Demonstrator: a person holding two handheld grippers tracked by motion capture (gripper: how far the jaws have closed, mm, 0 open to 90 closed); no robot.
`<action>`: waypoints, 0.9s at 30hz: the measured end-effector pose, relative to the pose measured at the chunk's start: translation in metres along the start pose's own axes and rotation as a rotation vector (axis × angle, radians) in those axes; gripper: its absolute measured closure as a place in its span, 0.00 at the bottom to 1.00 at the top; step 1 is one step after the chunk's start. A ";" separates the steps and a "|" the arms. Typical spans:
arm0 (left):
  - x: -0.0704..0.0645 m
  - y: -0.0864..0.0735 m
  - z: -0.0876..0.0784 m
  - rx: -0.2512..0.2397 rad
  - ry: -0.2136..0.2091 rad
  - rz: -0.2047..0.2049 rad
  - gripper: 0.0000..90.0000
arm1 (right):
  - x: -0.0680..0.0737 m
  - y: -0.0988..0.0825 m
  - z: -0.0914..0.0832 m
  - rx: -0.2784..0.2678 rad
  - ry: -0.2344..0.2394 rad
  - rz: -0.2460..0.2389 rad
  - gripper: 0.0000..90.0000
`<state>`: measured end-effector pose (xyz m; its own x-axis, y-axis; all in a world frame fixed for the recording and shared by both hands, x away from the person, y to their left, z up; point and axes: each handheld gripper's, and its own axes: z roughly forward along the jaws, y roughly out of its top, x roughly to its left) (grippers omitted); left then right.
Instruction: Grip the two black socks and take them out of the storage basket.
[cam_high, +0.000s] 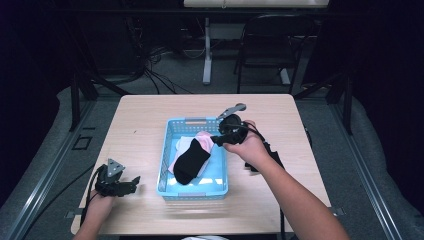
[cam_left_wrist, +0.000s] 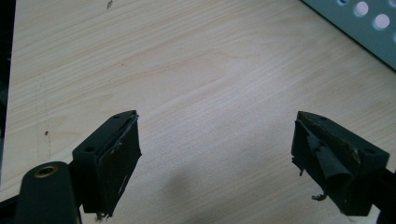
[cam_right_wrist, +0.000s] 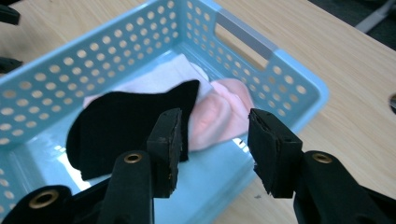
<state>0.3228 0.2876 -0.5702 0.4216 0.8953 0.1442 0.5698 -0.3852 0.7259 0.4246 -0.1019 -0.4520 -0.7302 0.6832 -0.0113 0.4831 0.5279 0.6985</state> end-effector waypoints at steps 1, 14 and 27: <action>0.000 0.000 0.000 -0.001 -0.002 0.000 0.17 | 0.001 0.002 0.002 0.003 0.013 0.002 0.60; 0.001 0.000 -0.001 -0.003 -0.001 0.006 0.17 | 0.021 0.019 0.048 0.050 0.065 -0.042 0.63; 0.002 0.001 -0.001 -0.004 -0.004 0.008 0.17 | 0.019 0.016 0.097 0.162 0.033 0.023 0.66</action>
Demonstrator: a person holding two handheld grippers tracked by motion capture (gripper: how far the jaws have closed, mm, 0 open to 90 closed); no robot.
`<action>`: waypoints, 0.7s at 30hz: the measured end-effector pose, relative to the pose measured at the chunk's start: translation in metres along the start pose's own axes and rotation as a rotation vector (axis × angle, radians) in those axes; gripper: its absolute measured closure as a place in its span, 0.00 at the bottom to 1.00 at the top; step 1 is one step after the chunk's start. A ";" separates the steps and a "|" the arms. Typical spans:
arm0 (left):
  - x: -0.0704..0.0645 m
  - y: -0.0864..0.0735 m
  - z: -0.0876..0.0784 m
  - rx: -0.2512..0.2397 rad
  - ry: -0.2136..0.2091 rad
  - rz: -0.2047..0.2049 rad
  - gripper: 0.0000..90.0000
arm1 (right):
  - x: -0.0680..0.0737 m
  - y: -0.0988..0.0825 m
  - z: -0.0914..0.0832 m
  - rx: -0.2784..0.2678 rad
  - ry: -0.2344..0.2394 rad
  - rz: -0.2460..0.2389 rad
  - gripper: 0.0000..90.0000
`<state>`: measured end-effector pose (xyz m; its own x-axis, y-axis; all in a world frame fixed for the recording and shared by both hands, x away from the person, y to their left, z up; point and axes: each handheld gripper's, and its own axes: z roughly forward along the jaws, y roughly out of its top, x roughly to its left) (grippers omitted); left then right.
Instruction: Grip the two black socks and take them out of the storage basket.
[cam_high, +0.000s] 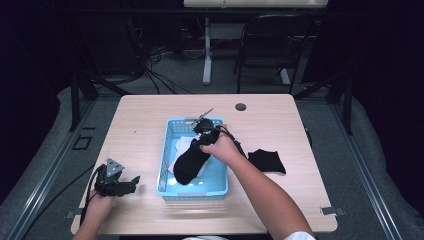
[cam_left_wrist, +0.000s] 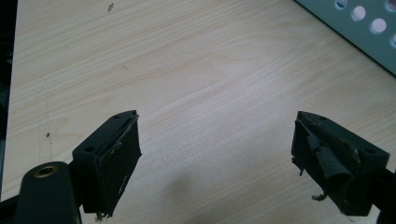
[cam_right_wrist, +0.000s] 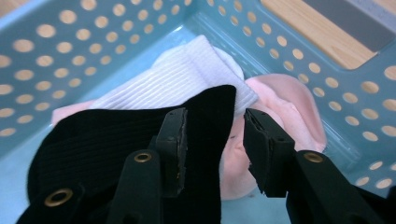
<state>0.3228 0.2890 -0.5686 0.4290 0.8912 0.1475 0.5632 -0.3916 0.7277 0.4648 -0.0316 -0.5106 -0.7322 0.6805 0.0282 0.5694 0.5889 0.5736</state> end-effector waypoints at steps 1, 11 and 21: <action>0.000 0.000 0.000 0.000 0.000 0.000 0.17 | -0.001 0.000 0.003 -0.003 0.002 0.016 0.66; 0.000 0.000 0.000 -0.002 0.000 -0.004 0.17 | -0.010 -0.002 0.012 0.056 -0.001 0.079 0.66; -0.001 0.000 0.000 -0.002 0.000 -0.004 0.17 | -0.008 -0.003 0.015 0.126 0.055 0.083 0.89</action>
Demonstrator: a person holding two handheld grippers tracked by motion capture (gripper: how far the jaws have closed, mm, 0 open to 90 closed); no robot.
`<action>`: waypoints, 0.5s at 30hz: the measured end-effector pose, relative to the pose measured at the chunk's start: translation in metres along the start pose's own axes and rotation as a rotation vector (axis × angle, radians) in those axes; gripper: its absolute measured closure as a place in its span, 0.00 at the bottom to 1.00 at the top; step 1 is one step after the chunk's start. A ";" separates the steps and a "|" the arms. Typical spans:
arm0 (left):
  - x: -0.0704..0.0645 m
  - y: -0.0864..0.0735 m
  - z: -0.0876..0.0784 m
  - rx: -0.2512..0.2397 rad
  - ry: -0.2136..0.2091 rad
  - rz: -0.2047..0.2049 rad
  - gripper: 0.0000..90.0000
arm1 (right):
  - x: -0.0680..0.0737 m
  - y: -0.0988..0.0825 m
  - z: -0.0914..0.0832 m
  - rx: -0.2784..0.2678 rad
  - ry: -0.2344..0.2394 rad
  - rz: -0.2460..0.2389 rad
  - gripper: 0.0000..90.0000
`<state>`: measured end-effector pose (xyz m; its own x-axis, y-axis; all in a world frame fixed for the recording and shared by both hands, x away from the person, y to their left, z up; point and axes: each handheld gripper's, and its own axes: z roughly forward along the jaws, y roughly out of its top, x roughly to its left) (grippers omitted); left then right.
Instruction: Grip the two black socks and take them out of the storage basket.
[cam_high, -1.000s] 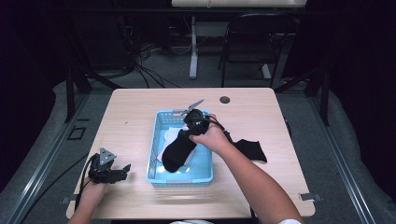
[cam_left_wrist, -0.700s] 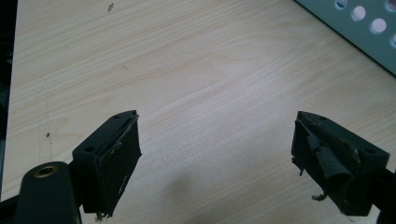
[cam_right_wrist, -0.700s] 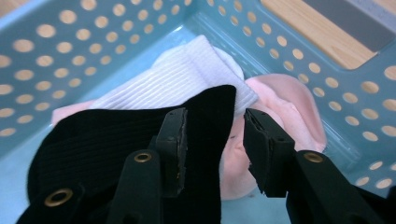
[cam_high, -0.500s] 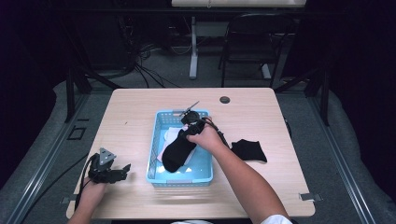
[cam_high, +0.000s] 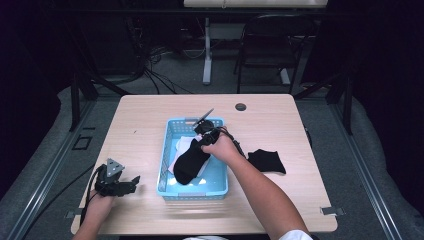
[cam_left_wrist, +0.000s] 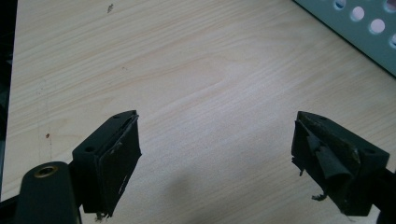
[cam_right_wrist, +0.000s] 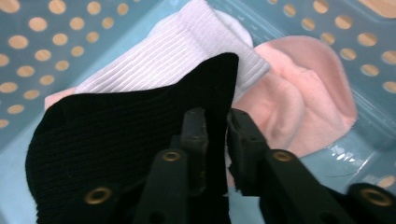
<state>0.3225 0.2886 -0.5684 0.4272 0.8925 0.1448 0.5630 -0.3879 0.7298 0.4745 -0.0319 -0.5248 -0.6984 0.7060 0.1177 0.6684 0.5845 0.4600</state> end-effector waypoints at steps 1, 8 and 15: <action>0.000 0.000 0.000 0.000 0.000 0.000 0.17 | 0.001 0.000 0.000 -0.004 -0.001 -0.005 0.95; 0.000 0.000 0.000 0.000 -0.001 0.000 0.17 | 0.003 -0.001 -0.006 -0.023 0.003 -0.028 0.98; -0.001 0.000 0.001 0.000 0.001 -0.001 0.17 | 0.008 -0.002 -0.016 -0.048 0.007 -0.051 0.98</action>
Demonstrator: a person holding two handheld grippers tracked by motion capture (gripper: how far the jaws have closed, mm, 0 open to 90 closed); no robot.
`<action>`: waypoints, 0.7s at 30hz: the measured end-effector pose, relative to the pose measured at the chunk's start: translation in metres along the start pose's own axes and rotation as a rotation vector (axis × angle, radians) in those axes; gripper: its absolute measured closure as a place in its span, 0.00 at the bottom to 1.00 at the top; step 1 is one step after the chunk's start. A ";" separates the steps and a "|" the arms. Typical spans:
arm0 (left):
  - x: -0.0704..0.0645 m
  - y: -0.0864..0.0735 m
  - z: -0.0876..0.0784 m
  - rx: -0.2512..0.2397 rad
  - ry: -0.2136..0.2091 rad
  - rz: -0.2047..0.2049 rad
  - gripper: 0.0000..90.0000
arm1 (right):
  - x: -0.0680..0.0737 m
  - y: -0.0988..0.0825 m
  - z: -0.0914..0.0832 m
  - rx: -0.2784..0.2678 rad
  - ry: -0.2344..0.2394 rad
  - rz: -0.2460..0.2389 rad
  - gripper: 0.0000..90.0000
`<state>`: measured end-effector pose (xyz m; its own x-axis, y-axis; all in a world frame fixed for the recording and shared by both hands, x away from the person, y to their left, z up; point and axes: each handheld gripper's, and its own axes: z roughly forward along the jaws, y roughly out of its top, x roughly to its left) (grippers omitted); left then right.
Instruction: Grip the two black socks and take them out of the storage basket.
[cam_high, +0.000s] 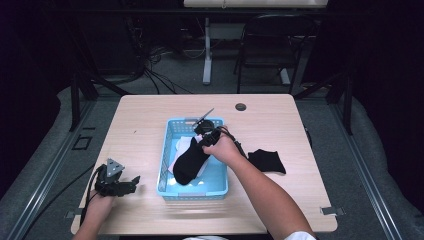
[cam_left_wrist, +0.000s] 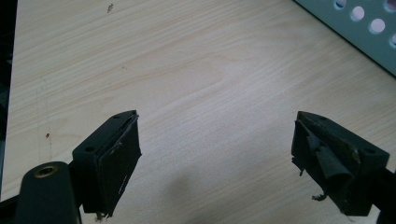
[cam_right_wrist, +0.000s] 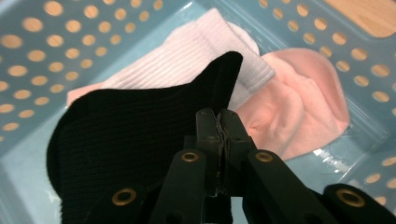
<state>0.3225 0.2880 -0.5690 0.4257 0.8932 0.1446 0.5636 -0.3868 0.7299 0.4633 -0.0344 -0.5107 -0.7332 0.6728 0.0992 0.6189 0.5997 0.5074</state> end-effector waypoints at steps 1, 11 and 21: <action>0.000 0.000 0.000 0.000 0.000 0.000 0.17 | 0.003 0.000 -0.005 -0.026 0.004 0.002 0.98; 0.000 0.000 0.000 0.000 0.002 0.000 0.17 | 0.021 0.007 -0.040 -0.111 0.033 -0.063 0.98; 0.000 0.000 0.000 0.003 0.002 -0.001 0.17 | 0.041 0.014 -0.072 -0.174 0.046 -0.108 0.98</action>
<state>0.3225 0.2884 -0.5693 0.4238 0.8939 0.1457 0.5657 -0.3869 0.7282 0.4213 -0.0298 -0.4378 -0.8071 0.5858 0.0733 0.4810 0.5804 0.6571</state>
